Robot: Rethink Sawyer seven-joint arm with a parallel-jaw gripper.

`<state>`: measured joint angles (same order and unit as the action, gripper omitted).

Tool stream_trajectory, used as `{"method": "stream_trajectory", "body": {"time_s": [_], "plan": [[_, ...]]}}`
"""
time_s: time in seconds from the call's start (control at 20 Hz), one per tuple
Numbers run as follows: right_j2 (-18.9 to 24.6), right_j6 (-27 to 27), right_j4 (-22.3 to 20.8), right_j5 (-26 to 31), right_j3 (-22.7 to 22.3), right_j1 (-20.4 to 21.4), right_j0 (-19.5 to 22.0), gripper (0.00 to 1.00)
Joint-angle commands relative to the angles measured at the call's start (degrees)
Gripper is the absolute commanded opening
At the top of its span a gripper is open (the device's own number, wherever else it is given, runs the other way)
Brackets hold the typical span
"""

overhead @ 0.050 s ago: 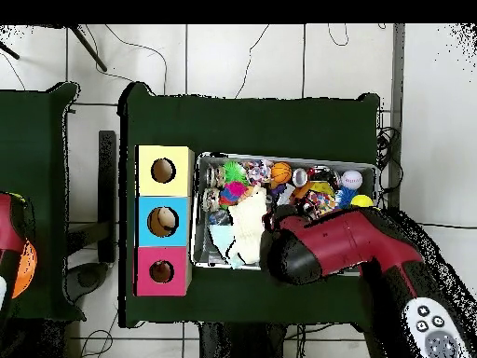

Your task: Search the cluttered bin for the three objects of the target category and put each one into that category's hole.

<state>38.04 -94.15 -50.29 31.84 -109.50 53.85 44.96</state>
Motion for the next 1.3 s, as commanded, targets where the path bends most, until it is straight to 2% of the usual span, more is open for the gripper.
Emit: {"method": "stream_trajectory", "body": {"time_s": [0.05,0.25,0.4,0.9,1.1,1.3], "plan": [[-4.04,-0.49,-7.50,-0.91,4.00,-5.43,-4.66,1.00],[-3.57,2.75,-5.67,1.20,3.44,-4.87,-3.99,1.00],[-5.69,2.08,-6.92,3.62,2.79,-3.85,-5.83,1.00],[-6.12,4.94,-7.82,0.98,3.69,-6.25,-4.49,1.00],[-4.49,11.64,-8.02,2.35,5.81,-9.03,-2.22,1.00],[-4.63,11.43,-9.14,2.25,5.88,-9.83,-2.41,1.00]]}}
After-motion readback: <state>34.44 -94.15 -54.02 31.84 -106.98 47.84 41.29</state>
